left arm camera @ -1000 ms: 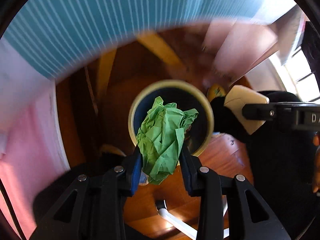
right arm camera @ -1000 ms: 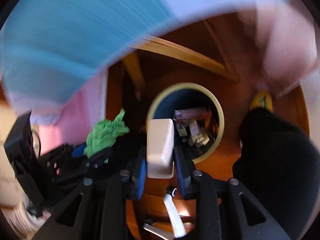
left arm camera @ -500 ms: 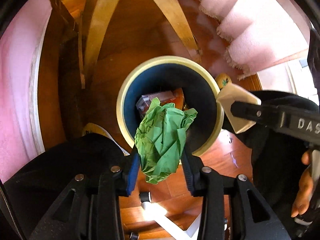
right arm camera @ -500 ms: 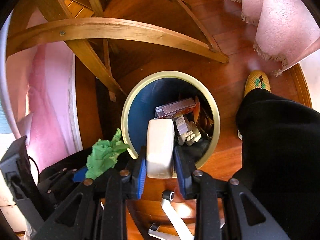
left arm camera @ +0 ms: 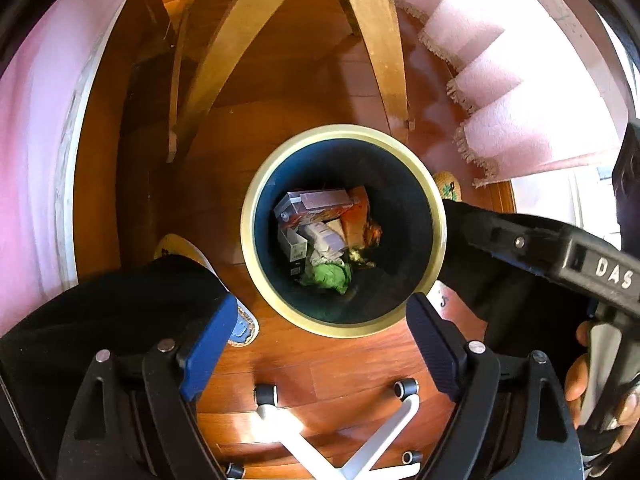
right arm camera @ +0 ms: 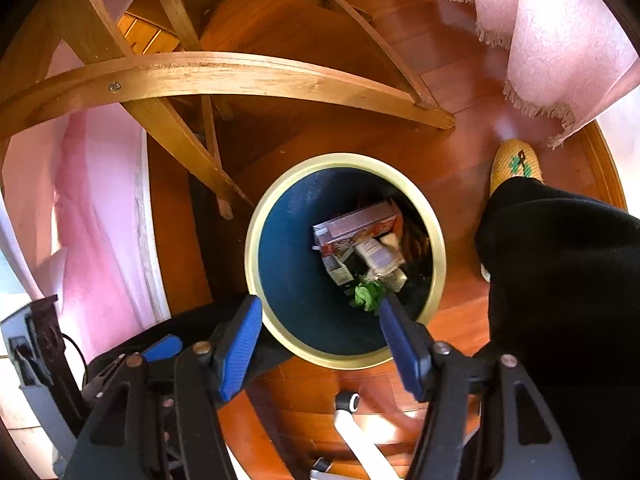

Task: Collect trash
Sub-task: 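Carry the green glove and beige sponge over the bin and release both, then raise both grippers from the bin back toward the table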

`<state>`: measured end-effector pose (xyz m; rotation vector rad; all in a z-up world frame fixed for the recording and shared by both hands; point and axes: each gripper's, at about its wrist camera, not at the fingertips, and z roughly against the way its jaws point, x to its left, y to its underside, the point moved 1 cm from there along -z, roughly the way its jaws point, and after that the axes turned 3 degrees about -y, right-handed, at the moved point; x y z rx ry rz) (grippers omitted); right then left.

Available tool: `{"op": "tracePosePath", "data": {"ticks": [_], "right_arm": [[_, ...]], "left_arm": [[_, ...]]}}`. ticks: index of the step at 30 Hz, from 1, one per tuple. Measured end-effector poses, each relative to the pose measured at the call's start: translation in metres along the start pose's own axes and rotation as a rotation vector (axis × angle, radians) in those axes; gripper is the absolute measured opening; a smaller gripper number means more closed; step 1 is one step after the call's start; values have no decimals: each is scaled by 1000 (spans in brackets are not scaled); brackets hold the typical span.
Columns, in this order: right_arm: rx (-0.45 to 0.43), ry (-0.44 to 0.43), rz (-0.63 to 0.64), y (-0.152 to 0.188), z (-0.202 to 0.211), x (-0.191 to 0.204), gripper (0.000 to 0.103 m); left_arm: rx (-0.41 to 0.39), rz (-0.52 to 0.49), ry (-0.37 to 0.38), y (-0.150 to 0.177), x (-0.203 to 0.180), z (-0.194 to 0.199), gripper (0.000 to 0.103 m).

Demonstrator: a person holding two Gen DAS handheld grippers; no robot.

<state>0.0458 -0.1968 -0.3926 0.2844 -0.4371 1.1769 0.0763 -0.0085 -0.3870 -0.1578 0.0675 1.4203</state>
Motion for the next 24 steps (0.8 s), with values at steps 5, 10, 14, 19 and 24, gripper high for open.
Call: {"op": "tracePosePath", "data": {"ticks": [5,10,14,19,24], "right_arm": [[-5,35,42,2,-1,4,62],[-3,52,58,3,-1,5,62],[1,67,75,3,-2,7,62],[-1,77,99,4,-1,10,62],[-9,91,132,6,2,12,62]], "left_arm": [[-24,23,8,-1,4,4,85],[-36,33,2,-1,6,5,85],[-47,28,-12,0,5,7,85],[-68,15,-15,1,3,11,85],[-95,-8,-31,3,-1,16,85]]}}
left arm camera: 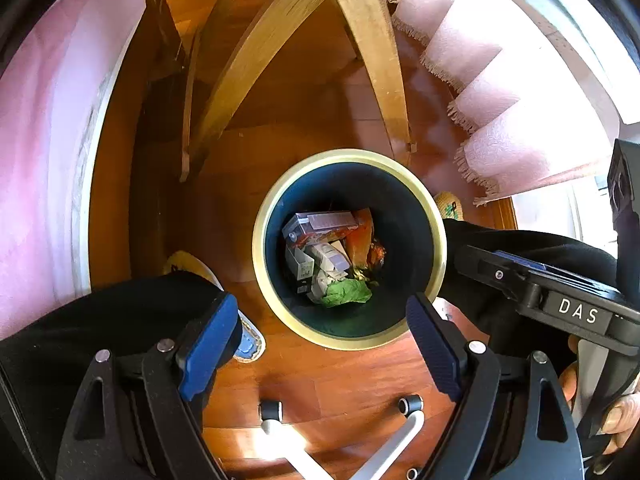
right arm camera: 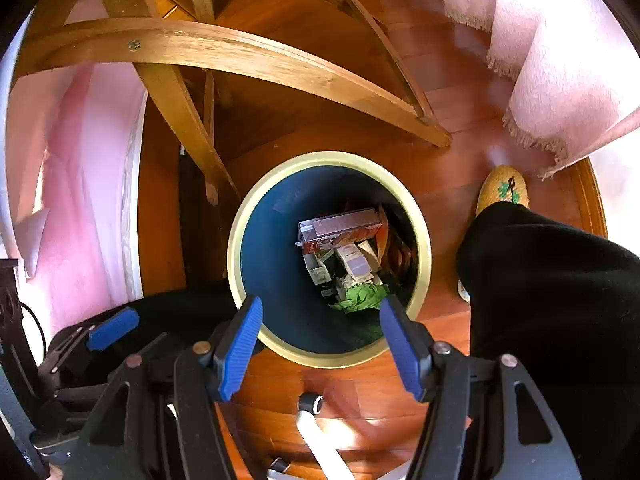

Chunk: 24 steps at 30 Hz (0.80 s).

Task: Collect trash
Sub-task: 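Raise both grippers from the bin back toward the table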

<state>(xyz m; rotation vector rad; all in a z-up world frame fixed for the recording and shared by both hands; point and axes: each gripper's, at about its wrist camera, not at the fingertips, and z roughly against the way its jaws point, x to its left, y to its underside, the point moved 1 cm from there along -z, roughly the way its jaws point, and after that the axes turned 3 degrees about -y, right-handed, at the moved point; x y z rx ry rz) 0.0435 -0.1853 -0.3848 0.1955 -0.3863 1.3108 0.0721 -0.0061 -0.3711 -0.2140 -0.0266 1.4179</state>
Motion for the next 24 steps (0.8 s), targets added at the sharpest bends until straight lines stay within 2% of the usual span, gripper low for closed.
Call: {"op": "tracePosePath", "data": {"ticks": [7,13,20,24], "right_arm": [[-22,13,54,6,13,6,62],[-12,15,163,18,38,18,62],[-59,-11,311,34,102,36,62],[-139,-2,448,39,151,55,62]], "left_arm": [[-73,-52,-35,8,-11,19,85],[-116,-90,-34,19,-19,45,85],[-185,-186,1,34,-21,101,85],[-269,-237,35,30,-23,151,85]]}}
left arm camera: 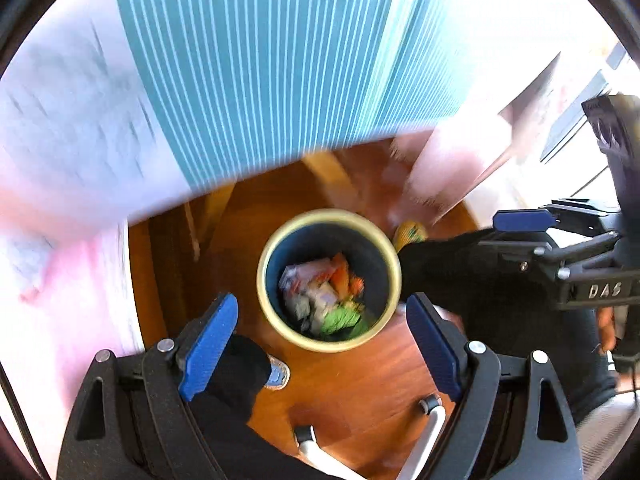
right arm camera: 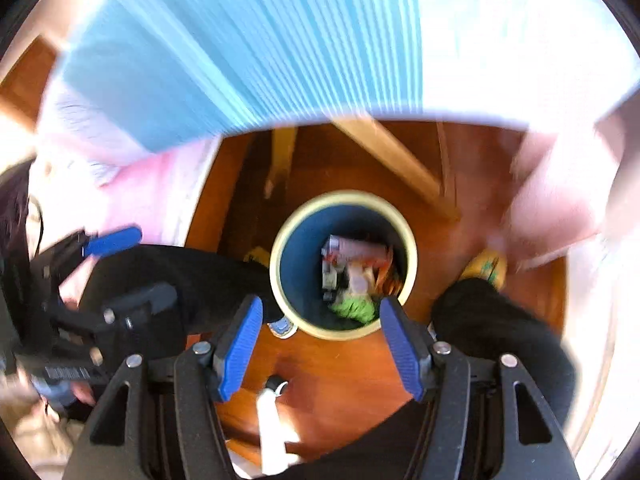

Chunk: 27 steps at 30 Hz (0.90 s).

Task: Collect trash
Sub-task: 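Raise both grippers from the bin back toward the table, then grasp the clear plastic bottle with the left gripper while the right gripper grasps the yellow paper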

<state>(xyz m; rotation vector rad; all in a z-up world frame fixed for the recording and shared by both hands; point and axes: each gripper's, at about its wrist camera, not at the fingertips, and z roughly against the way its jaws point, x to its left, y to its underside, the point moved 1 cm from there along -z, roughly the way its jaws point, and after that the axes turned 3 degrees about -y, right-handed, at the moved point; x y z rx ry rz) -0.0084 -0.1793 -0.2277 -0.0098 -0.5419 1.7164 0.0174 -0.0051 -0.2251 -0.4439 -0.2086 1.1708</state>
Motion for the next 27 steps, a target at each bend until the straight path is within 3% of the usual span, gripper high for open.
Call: {"op": "tracePosePath", "data": {"ticks": [5,10,14,21,27], "right_arm": [[-137,16,153,-27,70,29,62],[-273,16,153,-69,123,37,62],[-371,60,137,-120,157,35,62],[-440,96,56,-208,180,12,62],[-430,99,-49,-281,172,-29,62]], "left_arm": [[-206,1,11,-37,10,74,85],[-374,14,-27,-89,24,133,85],[-455,19,-69,-133,37,162,85],[-393,27,-93,-229,57,160,85],[-323,37,-135,-313,72,118,85]]}}
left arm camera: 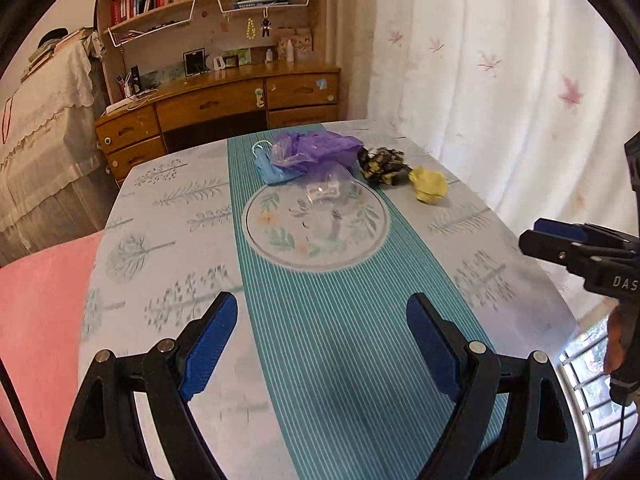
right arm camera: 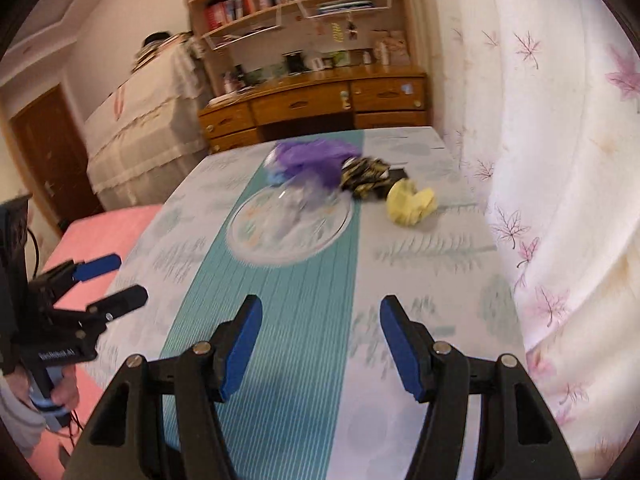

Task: Collect trash
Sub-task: 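Grasp the clear plastic bottle with the left gripper while the right gripper grasps the yellow paper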

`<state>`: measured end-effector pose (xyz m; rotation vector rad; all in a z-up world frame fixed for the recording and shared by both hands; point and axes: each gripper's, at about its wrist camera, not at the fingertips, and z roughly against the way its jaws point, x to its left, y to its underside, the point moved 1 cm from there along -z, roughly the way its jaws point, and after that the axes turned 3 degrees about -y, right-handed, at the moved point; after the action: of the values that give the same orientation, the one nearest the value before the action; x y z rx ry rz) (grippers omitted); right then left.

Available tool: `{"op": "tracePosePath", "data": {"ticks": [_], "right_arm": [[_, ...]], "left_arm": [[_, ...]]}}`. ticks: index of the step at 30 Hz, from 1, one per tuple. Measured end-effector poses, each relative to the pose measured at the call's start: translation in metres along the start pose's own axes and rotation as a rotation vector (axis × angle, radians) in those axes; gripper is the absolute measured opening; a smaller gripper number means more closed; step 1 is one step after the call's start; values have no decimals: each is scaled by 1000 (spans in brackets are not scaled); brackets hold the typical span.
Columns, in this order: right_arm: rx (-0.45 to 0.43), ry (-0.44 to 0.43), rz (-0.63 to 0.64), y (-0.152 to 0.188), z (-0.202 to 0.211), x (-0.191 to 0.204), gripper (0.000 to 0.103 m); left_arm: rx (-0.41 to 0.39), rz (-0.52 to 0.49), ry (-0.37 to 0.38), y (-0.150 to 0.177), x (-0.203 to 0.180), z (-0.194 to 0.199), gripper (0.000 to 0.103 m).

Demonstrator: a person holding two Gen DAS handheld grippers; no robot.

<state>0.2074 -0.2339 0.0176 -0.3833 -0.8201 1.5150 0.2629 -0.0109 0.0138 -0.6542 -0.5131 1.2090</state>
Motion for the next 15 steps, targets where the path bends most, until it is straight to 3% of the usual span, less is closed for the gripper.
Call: {"op": "tracePosePath", "data": {"ticks": [8,15], "right_arm": [[47,39,-195,-61,-78,-65,62],[123,92,-283,-82,-136,-105,67]], "left_arm": [[85,-13,-59,-72,-10,-102,85],[174,-29,-77,-99,-25,-173,85]]}}
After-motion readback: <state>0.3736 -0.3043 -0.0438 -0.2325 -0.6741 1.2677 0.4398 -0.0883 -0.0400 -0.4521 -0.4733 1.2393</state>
